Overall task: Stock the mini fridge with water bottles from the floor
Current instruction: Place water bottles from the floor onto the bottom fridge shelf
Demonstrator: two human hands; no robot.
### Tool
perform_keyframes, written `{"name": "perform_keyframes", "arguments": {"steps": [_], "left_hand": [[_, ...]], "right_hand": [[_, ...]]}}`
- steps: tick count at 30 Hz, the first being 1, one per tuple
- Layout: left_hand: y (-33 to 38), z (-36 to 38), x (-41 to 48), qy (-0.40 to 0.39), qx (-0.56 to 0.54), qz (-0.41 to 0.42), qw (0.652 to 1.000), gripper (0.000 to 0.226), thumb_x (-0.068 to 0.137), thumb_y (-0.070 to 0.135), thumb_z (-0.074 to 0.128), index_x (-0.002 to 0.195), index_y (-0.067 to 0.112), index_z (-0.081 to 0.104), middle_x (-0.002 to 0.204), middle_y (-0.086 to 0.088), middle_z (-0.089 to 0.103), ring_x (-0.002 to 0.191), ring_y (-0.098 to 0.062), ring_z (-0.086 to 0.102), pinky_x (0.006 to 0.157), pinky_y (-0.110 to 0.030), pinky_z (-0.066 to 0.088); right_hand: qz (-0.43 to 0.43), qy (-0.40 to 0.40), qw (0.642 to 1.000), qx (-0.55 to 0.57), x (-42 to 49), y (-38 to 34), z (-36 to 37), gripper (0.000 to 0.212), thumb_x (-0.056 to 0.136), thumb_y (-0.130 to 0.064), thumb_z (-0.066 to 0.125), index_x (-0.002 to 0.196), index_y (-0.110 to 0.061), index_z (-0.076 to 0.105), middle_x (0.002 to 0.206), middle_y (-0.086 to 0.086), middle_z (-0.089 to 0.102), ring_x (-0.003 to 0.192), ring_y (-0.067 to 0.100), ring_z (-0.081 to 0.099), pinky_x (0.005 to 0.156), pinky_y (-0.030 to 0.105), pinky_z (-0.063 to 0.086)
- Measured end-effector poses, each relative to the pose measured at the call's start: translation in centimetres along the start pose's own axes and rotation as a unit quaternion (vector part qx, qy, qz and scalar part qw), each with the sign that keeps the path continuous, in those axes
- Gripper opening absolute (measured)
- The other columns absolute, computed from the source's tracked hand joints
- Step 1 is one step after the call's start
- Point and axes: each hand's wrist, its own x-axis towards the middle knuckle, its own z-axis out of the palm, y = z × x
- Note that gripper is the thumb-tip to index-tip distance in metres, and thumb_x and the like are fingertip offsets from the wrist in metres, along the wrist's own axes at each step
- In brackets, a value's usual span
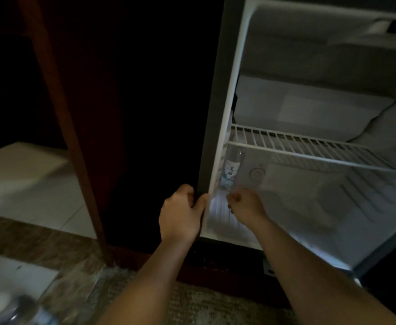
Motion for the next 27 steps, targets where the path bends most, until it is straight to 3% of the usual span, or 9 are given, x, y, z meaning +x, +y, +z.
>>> {"name": "perform_keyframes", "arguments": {"steps": [5,10,12,15,18,23,27], "left_hand": [[-4.6,-3.3,-1.6,-0.188,0.032,-0.008,0.982,0.042,0.088,0.036,0.061,0.124,0.016,0.055,0.125,-0.001,0.059,0.116,-0.016,0.056,0.092,-0.027,0.046],[-7.7,-8.2,-2.6,-0.297,0.095,0.000,0.950,0.034,0.090,0.029,0.060,0.120,0.015,0.058,0.125,-0.001,0.059,0.117,-0.015,0.055,0.097,-0.027,0.045],[-9.0,-9.8,-2.8,-0.310,0.148,-0.002,0.939,0.031,0.088,0.030,0.061,0.116,0.015,0.059,0.122,-0.002,0.060,0.114,-0.017,0.057,0.097,-0.031,0.047],[-10.9,-12.9,-2.9,-0.308,0.204,0.001,0.929,0.028,0.086,0.031,0.063,0.109,0.015,0.060,0.114,-0.005,0.064,0.107,-0.020,0.060,0.092,-0.033,0.048],[-13.2,-16.7,-3.2,-0.300,0.237,-0.005,0.924,0.034,0.083,0.037,0.065,0.109,0.016,0.059,0.108,-0.006,0.066,0.097,-0.021,0.062,0.084,-0.032,0.049],[-17.7,-22.2,-4.6,-0.303,0.281,-0.047,0.909,0.061,0.079,0.045,0.068,0.129,0.014,0.050,0.130,-0.004,0.057,0.118,-0.022,0.055,0.096,-0.031,0.044],[-21.2,-24.5,-6.2,-0.298,0.260,-0.077,0.915,0.062,0.074,0.042,0.075,0.123,0.014,0.052,0.123,-0.008,0.059,0.110,-0.023,0.056,0.090,-0.033,0.045]], "right_hand": [[0.016,-0.112,0.991,-0.068,-4.3,-0.3,1.0,0.023,0.091,-0.021,0.050,0.071,-0.017,0.062,0.088,0.013,0.070,0.082,0.029,0.068,0.081,0.038,0.054],[-0.021,-0.267,0.952,-0.149,-8.7,-2.9,3.7,0.025,0.095,-0.026,0.051,0.093,-0.005,0.065,0.099,0.019,0.071,0.077,0.022,0.065,0.078,0.034,0.051],[-0.048,-0.295,0.940,-0.164,-10.3,-4.0,5.3,0.025,0.095,-0.027,0.051,0.099,-0.007,0.065,0.099,0.018,0.071,0.082,0.023,0.066,0.083,0.035,0.051],[-0.072,-0.325,0.929,-0.161,-12.4,-5.1,8.5,0.013,0.093,-0.027,0.054,0.089,-0.017,0.061,0.098,0.012,0.068,0.087,0.026,0.066,0.087,0.038,0.052],[-0.103,-0.378,0.902,-0.180,-14.0,-6.0,11.4,0.009,0.090,-0.022,0.053,0.087,-0.016,0.059,0.102,0.012,0.062,0.098,0.031,0.063,0.086,0.034,0.049],[-0.129,-0.392,0.884,-0.219,-15.5,-7.9,14.5,0.023,0.092,-0.020,0.049,0.105,-0.007,0.063,0.116,0.012,0.061,0.105,0.025,0.058,0.091,0.031,0.046],[-0.166,-0.401,0.864,-0.255,-16.6,-8.6,16.7,0.027,0.092,-0.019,0.046,0.106,-0.003,0.063,0.114,0.016,0.061,0.106,0.031,0.059,0.088,0.035,0.048]]}}
